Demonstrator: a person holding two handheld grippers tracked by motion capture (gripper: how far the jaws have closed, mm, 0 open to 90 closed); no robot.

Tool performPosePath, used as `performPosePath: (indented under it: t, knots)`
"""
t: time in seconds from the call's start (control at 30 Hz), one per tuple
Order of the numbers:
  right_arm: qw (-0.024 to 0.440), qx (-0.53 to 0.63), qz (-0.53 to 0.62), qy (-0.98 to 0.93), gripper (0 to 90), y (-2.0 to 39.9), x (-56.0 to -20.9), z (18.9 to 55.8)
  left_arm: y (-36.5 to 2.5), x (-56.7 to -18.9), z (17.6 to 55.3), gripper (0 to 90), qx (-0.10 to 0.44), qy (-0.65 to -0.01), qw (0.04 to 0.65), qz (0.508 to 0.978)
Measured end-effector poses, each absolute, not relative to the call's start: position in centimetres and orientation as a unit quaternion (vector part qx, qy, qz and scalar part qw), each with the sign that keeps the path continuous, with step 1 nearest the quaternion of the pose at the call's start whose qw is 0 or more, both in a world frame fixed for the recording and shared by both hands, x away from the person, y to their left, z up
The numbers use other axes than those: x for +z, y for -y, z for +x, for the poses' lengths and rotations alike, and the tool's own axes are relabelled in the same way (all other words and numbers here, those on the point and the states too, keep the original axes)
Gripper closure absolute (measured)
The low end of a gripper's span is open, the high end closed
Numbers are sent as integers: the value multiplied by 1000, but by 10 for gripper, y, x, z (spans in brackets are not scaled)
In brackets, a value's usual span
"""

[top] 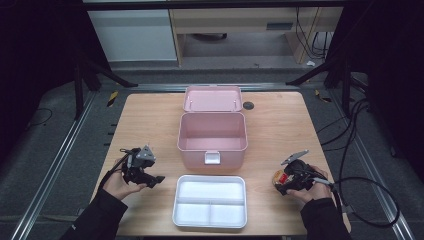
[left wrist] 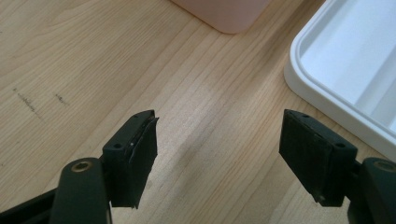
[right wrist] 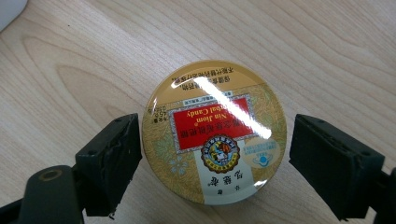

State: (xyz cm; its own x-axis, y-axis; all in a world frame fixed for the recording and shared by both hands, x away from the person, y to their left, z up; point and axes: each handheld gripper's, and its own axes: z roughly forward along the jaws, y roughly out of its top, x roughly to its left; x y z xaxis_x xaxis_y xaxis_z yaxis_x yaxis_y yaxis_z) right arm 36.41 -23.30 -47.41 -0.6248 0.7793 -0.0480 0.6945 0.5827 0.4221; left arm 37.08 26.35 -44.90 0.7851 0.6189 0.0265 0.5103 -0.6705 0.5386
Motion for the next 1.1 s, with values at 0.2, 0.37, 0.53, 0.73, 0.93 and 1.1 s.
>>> performPosePath:
  t: [0.2,0.37,0.53,0.73,0.93,1.1]
  knots:
    - [100,175,418,-886,182,231,-480,368,-261,-451,373,274,100,-306,256,911]
    - [95,168,418,-888,198,230,-483,371,-261,-453,373,275,99,-306,255,912]
    - [92,168,418,-888,201,228,-484,373,-260,-454,373,277,99,-305,253,913]
    - [89,164,423,-887,203,226,-487,375,-258,-456,374,278,99,-303,246,916]
    - [93,159,424,-886,207,226,-485,375,-257,-457,374,282,100,-302,244,916]
    - [105,179,421,-883,208,227,-472,373,-258,-457,374,284,99,-304,242,916]
